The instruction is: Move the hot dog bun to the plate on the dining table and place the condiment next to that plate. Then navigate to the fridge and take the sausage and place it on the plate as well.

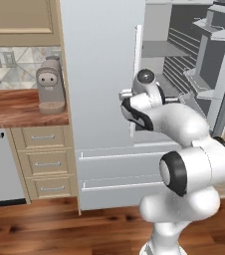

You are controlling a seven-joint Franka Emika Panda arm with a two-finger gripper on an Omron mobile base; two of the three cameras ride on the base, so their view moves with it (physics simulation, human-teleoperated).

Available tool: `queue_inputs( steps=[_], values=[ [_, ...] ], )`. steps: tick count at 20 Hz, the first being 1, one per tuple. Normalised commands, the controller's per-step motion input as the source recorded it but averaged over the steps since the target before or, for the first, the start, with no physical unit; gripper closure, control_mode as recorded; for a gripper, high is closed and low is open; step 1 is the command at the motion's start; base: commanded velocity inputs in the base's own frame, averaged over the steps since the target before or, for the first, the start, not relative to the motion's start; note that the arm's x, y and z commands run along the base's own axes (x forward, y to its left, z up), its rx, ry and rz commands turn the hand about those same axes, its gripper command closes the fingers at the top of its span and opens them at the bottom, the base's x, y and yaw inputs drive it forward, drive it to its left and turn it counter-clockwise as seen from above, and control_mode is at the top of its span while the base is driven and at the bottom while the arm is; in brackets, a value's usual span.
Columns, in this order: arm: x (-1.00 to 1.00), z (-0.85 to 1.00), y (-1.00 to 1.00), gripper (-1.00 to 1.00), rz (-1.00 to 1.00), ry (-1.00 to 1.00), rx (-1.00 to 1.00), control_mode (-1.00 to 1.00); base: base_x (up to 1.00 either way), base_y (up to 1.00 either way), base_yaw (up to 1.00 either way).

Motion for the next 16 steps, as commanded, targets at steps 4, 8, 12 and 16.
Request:
queue_inputs(
  steps=[4,8,12,16],
  values=[
    [0.64,-0.49,-0.18,-1.00,-0.06,-0.05,0.00,-1.00,0.00,0.00,0.00],
    [0.57,-0.38,-0.15,-1.00,-0.07,-0.08,0.00,-1.00,0.00,0.00,0.00],
    [0.53,-0.25,-0.03,-1.00,-0.01,-0.01,0.04,-1.00,0.00,0.00,0.00],
    [0.60,-0.17,0.00,-1.00,0.00,0.00,0.04,-1.00,0.00,0.00,0.00]
  ],
)
